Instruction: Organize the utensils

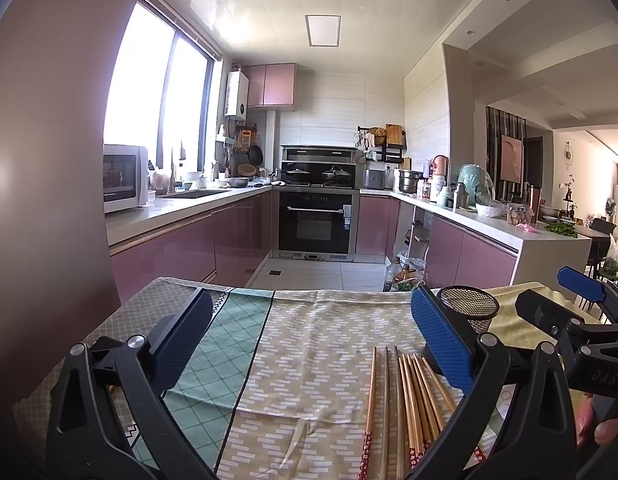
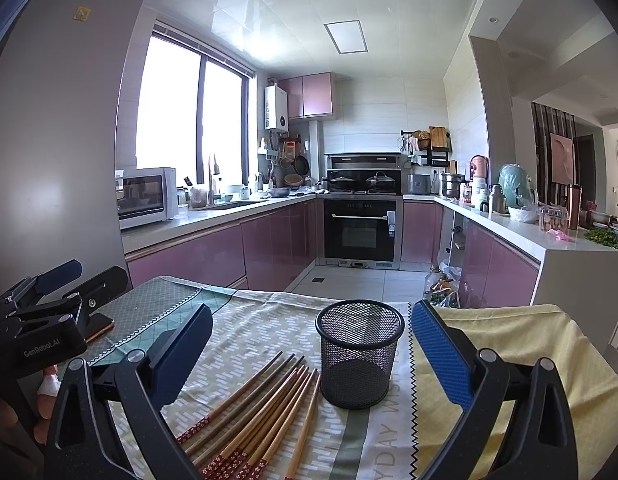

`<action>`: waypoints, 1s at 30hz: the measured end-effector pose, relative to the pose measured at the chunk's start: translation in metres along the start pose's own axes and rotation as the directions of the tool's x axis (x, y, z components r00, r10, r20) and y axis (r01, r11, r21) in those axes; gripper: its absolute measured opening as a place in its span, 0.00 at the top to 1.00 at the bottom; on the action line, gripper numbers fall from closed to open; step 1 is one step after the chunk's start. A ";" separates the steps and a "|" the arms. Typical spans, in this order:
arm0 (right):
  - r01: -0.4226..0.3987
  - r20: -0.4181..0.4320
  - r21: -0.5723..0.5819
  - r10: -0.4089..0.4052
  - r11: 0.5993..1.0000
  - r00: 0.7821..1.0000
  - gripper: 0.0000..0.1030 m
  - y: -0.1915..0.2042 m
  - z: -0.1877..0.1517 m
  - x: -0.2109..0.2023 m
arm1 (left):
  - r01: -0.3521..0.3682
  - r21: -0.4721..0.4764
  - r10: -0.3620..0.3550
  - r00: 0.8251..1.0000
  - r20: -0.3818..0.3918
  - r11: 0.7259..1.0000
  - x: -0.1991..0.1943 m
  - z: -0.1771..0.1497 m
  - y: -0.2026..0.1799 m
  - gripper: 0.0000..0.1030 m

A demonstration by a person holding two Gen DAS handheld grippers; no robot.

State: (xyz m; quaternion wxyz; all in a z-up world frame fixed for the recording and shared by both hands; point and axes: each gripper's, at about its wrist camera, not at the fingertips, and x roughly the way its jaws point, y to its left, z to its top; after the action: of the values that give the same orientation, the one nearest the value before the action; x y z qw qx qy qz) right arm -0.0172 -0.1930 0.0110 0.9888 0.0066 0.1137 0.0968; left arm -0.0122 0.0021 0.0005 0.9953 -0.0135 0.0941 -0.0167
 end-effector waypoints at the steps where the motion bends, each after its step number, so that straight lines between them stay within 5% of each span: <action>1: 0.000 -0.002 0.002 0.000 1.000 1.000 0.06 0.000 0.000 0.000 | -0.001 0.001 0.001 1.000 0.000 1.000 -0.001 0.000 0.000 0.05; 30: -0.011 -0.020 0.018 0.011 1.000 1.000 0.06 -0.005 -0.002 0.003 | -0.002 0.011 0.003 1.000 -0.013 1.000 -0.001 -0.001 -0.001 0.05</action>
State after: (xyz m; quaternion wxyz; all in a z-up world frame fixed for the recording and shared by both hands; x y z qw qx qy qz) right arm -0.0139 -0.1970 0.0081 0.9869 0.0151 0.1245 0.1013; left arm -0.0135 0.0016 -0.0006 0.9948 -0.0078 0.1007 -0.0161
